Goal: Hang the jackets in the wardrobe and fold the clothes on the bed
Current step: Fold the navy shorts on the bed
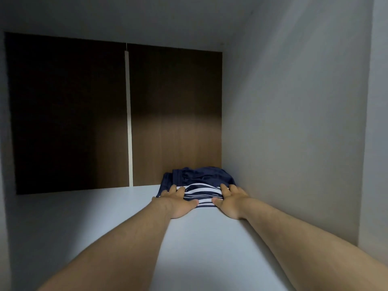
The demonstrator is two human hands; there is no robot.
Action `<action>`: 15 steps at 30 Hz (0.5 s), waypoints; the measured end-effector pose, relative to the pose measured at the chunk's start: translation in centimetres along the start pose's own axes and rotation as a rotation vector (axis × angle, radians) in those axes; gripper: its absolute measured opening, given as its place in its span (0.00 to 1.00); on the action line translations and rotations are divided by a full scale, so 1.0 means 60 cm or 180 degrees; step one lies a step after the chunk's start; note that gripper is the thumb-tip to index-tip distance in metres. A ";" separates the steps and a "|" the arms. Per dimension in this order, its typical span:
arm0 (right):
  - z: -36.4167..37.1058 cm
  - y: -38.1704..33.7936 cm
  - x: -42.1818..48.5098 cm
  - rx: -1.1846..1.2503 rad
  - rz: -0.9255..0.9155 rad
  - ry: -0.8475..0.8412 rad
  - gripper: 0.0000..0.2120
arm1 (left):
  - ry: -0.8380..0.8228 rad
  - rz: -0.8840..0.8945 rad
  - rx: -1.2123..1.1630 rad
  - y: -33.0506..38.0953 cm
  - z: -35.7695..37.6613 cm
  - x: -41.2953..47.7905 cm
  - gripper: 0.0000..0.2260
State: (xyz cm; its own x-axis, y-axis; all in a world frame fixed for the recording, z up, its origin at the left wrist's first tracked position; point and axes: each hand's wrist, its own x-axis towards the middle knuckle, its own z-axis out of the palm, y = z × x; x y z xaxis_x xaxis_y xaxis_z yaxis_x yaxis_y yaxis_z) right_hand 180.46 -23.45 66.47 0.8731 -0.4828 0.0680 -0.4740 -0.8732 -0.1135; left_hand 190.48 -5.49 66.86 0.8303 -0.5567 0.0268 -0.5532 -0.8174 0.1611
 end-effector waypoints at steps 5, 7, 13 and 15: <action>0.006 0.000 -0.001 -0.0054 0.0017 0.0165 0.36 | 0.0129 -0.0195 0.0461 0.008 0.004 -0.009 0.36; 0.006 -0.003 -0.008 -0.0165 0.0034 0.0379 0.35 | 0.0241 -0.0296 0.0859 0.015 0.001 -0.017 0.37; -0.012 -0.029 -0.068 -0.0759 0.0036 0.0681 0.31 | 0.0493 -0.0344 0.1605 0.040 -0.009 -0.064 0.35; -0.020 -0.034 -0.094 -0.0915 -0.0076 0.0600 0.31 | 0.0459 -0.0406 0.1542 0.036 -0.009 -0.086 0.35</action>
State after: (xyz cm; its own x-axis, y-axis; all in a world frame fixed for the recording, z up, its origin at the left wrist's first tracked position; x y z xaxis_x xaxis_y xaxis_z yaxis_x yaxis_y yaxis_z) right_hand 176.37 -19.05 67.54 0.8606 -0.4424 0.2524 -0.4899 -0.8546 0.1725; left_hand 185.05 -4.28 67.62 0.8751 -0.4501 0.1778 -0.3867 -0.8713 -0.3022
